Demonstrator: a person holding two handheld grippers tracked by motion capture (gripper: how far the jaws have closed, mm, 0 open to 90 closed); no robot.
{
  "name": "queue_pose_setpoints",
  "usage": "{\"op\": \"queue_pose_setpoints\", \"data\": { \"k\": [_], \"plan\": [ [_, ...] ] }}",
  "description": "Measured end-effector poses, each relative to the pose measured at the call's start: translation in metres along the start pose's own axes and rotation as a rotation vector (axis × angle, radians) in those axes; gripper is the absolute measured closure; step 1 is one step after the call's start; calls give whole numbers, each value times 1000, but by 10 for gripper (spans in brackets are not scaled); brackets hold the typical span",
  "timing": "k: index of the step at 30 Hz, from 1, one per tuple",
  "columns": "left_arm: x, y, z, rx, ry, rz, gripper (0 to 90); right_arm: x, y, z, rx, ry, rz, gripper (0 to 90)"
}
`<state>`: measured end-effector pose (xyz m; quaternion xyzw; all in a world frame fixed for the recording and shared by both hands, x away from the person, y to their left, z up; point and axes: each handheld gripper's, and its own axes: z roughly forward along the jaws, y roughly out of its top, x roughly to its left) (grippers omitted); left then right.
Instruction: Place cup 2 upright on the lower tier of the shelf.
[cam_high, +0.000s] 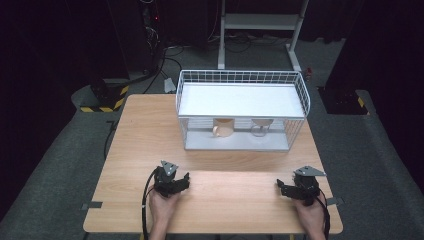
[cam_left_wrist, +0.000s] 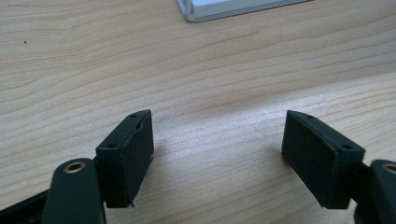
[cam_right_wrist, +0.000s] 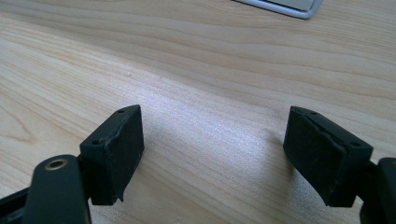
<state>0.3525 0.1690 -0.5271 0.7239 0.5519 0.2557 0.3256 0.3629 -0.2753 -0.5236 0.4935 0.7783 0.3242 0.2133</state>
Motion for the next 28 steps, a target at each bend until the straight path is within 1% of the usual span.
{"op": "queue_pose_setpoints", "data": {
  "k": [2, 3, 4, 9, 16, 19, 20, 22, 24, 28],
  "plan": [
    [0, 0, 0, 4, 0, 2, 254, 0, 0, 0, 0, 0, 0, 203],
    [1, 0, 1, 14, 3, 5, 251, 0, 0, 0, 0, 0, 0, 203],
    [2, 0, 1, 18, -2, -2, 246, 0, 0, 0, 0, 0, 0, 203],
    [3, 1, 2, 26, 17, -16, 196, 0, 0, 0, 0, 0, 1, 203],
    [3, 1, 2, 26, 18, -15, 192, 0, 0, 0, 1, -2, 1, 204],
    [3, 1, 2, 30, 13, -16, 169, 0, 0, 0, 0, -1, 1, 203],
    [2, 2, 3, 35, 9, -10, 159, 0, 0, 0, 1, 1, 3, 198],
    [2, 2, 3, 36, 10, -9, 159, 0, 0, 0, 1, 1, 0, 196],
    [2, 2, 4, 32, 15, -18, 158, 0, 0, 0, 3, 6, -6, 179],
    [1, 2, 4, 33, 18, -21, 154, 0, 0, 1, 4, 7, -14, 174]
  ]
}}
